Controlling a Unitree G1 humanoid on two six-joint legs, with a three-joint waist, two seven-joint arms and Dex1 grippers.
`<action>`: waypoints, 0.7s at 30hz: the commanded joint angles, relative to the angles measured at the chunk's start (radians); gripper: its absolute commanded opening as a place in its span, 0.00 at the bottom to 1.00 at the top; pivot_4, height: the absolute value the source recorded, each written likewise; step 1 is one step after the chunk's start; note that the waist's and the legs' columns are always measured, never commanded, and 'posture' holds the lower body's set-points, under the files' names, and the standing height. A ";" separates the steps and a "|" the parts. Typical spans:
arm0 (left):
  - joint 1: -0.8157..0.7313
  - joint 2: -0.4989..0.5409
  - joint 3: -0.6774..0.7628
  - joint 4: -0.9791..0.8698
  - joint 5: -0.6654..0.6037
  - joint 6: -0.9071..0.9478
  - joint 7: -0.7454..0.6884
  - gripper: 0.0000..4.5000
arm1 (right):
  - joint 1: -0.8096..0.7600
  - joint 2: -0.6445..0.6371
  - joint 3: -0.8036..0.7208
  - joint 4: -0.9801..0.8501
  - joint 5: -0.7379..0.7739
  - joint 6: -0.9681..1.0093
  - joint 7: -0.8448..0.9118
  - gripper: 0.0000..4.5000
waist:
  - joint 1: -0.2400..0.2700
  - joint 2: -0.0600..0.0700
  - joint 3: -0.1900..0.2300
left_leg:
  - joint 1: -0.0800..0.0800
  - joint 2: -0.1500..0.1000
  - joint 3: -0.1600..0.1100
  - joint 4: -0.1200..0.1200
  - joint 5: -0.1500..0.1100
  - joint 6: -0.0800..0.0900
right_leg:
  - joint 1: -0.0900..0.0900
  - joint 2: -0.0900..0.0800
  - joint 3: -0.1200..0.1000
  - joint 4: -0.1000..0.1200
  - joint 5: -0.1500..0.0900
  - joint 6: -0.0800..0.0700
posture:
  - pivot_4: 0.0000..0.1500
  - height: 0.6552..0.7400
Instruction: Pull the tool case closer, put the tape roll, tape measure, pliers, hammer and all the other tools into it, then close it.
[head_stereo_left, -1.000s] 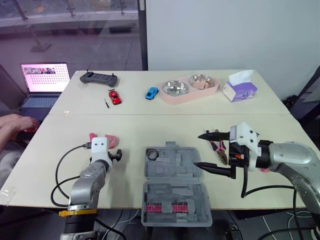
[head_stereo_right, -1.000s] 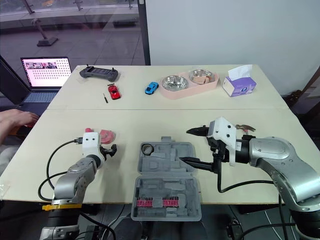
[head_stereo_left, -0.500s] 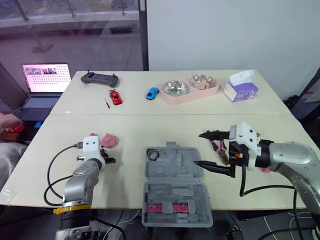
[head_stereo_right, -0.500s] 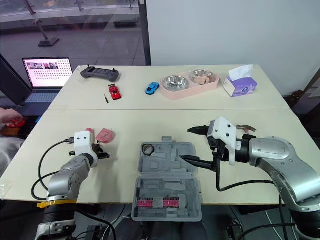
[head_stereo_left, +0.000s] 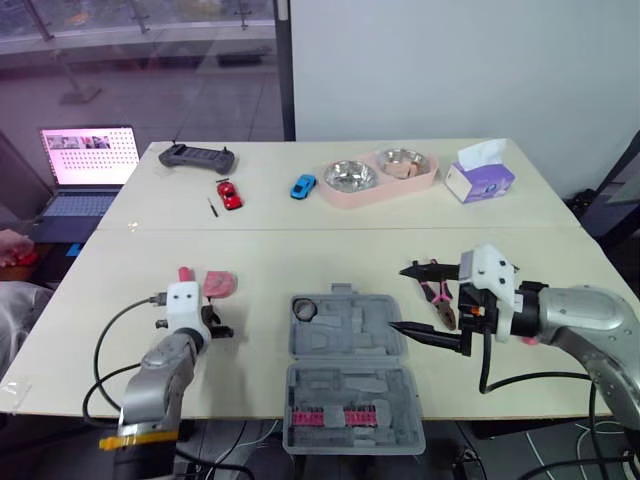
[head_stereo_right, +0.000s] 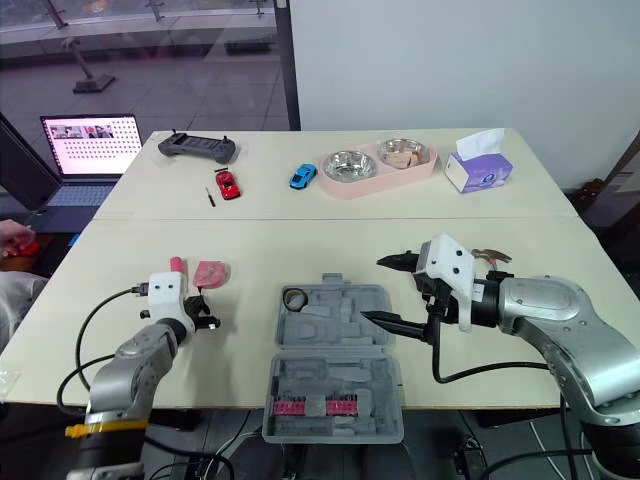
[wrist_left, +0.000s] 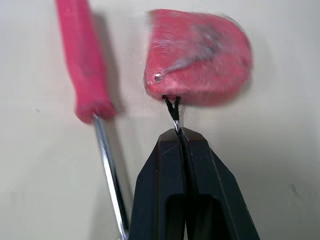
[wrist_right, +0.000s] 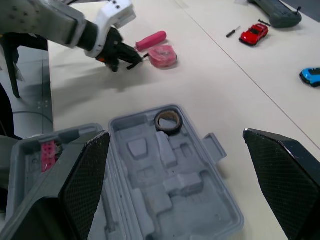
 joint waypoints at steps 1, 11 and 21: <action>0.121 0.031 -0.010 -0.117 -0.023 -0.022 -0.068 0.01 | -0.005 -0.017 -0.033 -0.021 0.003 0.001 -0.006 1.00 | 0.000 0.000 0.000 | 0.000 0.000 0.000 0.000 -0.001 0.000 | 0.000 0.000 0.000 0.000 0.000 0.000 | 1.00 1.00; 0.409 0.199 -0.010 -0.147 -0.077 -0.283 -0.388 0.01 | 0.012 -0.027 -0.050 -0.008 -0.007 0.010 -0.005 1.00 | 0.001 0.001 0.001 | -0.002 0.002 0.000 0.000 -0.003 -0.004 | -0.001 0.000 0.002 -0.002 -0.003 -0.005 | 1.00 1.00; 0.493 0.320 0.027 -0.118 -0.120 -0.399 -0.575 0.01 | 0.002 -0.016 -0.033 -0.008 -0.016 0.004 -0.020 1.00 | 0.001 0.001 0.001 | -0.009 0.002 0.001 0.000 -0.003 -0.003 | -0.008 0.000 0.002 -0.002 -0.003 -0.005 | 1.00 1.00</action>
